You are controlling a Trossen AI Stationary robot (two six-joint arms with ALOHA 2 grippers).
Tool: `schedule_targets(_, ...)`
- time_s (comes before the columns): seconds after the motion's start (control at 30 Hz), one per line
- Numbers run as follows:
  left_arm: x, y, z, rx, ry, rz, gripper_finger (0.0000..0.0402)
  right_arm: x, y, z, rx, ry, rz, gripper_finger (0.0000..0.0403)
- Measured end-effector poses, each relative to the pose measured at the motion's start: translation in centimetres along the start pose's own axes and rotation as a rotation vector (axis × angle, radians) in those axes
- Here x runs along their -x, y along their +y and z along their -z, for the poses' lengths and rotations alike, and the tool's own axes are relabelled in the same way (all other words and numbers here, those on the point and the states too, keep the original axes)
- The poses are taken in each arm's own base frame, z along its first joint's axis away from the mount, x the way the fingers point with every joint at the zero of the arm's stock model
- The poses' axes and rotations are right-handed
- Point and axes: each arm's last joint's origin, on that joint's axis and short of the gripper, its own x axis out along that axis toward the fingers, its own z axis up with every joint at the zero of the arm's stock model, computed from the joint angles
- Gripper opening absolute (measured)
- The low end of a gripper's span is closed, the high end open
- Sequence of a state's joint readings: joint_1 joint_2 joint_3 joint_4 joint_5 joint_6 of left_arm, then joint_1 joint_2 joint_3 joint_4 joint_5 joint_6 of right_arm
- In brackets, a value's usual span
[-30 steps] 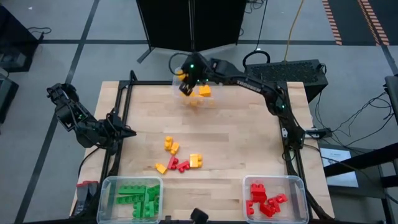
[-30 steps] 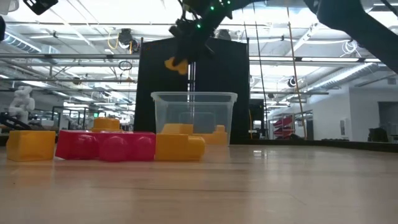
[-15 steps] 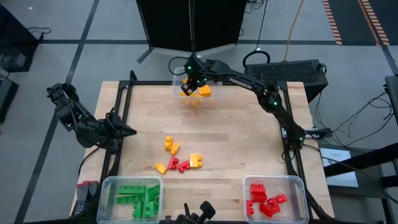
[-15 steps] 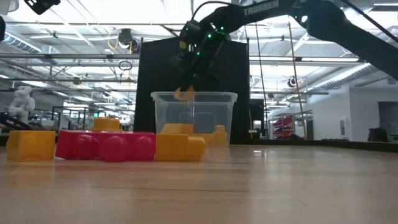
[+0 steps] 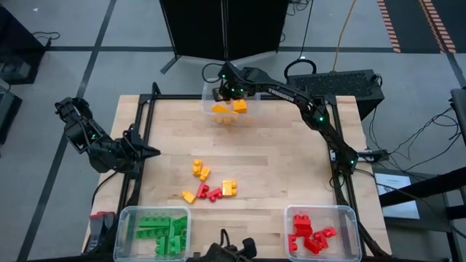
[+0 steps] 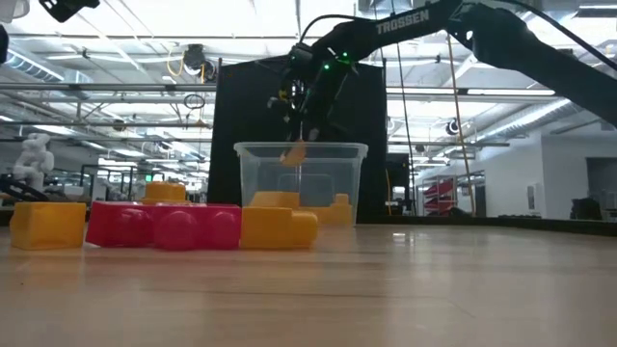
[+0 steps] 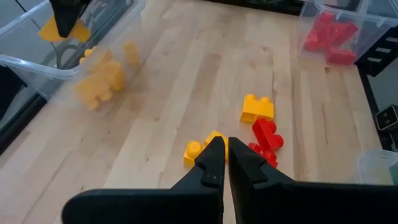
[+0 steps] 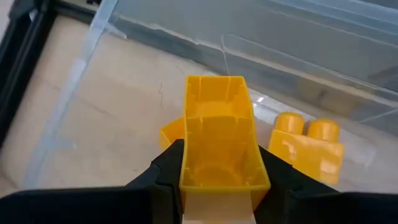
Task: Sort blocks
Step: Put the yellow game piece into the top transparent bin
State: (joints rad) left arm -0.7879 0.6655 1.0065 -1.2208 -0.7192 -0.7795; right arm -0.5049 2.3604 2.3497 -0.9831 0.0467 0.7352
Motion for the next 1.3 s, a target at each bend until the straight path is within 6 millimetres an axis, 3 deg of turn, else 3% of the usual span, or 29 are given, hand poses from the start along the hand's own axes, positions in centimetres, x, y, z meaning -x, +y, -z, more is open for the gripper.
schedule_targets(0.37, 0.0, 0.0, 0.0, 0.000, -0.017, -0.017, 0.0003, -0.1, 0.6, 0.1, -0.116, -0.004, -0.046, 0.0110)
schedule_targets(0.8, 0.0, 0.0, 0.0, 0.001, -0.016, -0.016, 0.0003, -4.5, 0.6, 1.9, -0.098, 0.112, -0.043, 0.0110)
schedule_targets(0.93, 0.0, 0.0, 0.0, 0.002, -0.016, -0.016, 0.0003, -4.6, 0.6, 1.8, -0.058, 0.109, -0.052, 0.0111)
schedule_targets(1.17, 0.0, 0.0, 0.0, 0.001, -0.015, -0.016, 0.0003, -4.6, 0.8, 1.6, -0.045, 0.090, -0.074, 0.0245)
schedule_targets(1.3, 0.0, 0.0, 0.0, 0.000, -0.015, -0.016, 0.0003, -4.6, 0.8, 1.6, -0.045, 0.093, -0.078, 0.0278)
